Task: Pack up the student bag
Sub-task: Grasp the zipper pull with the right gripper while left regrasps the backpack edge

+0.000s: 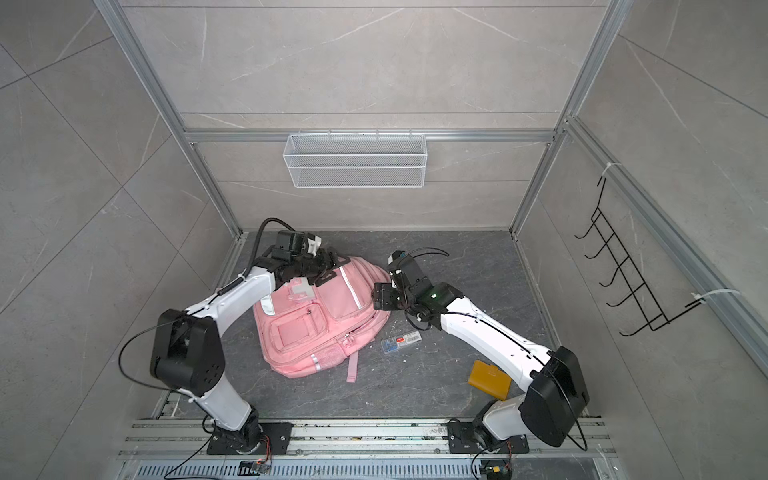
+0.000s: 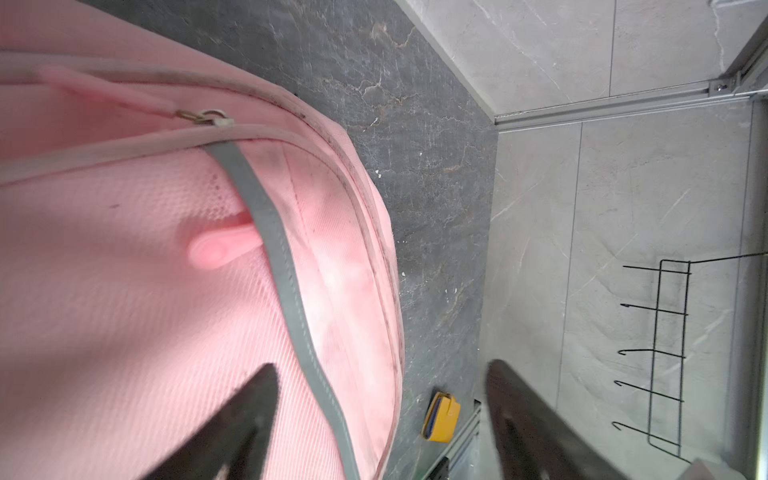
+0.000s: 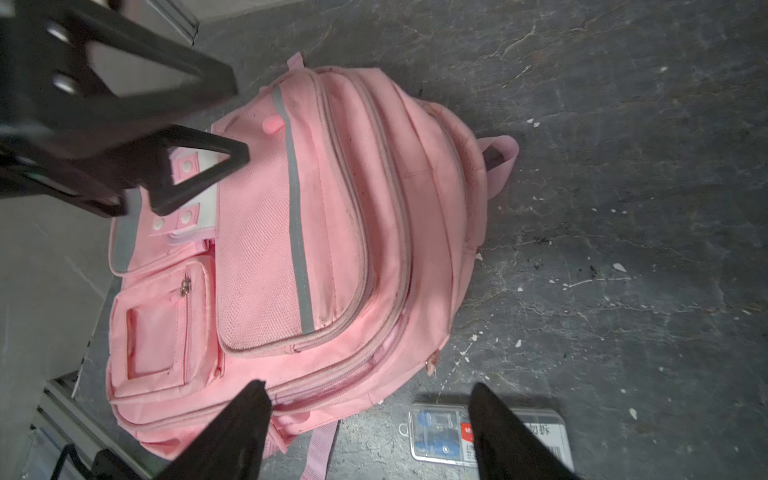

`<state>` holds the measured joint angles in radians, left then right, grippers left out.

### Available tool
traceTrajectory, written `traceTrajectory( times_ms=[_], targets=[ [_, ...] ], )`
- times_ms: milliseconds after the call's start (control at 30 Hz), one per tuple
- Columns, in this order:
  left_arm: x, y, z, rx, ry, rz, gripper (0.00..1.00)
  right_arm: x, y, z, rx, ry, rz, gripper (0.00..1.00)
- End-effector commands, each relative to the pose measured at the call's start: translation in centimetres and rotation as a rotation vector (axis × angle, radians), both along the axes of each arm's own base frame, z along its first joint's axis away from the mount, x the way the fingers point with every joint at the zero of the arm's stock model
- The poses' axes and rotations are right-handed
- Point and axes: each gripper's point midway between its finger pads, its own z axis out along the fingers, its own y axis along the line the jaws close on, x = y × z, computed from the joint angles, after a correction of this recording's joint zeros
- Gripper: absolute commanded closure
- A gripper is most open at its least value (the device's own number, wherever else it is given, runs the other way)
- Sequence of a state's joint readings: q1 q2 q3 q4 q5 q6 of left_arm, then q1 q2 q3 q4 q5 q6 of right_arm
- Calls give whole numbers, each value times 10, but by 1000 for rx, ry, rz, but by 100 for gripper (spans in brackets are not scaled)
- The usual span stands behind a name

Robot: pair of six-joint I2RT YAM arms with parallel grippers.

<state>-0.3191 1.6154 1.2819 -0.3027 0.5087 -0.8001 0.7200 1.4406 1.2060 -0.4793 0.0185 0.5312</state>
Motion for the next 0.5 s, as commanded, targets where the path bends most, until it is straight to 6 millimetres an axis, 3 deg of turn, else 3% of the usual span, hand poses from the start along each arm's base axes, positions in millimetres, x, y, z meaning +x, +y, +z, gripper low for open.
traceTrajectory(
  times_ms=[0,133,267,467],
  targets=[
    [-57,24,15,98,19,-4,1,-18,13,-28,-81,47,114,24],
    [-125,68,-15,221,178,88,1,-45,44,-53,-58,95,278,24],
    [-176,107,-50,326,324,174,1,-68,75,-60,-38,80,468,24],
    [-203,145,-79,312,423,326,1,-74,90,-86,-63,152,575,26]
  ],
)
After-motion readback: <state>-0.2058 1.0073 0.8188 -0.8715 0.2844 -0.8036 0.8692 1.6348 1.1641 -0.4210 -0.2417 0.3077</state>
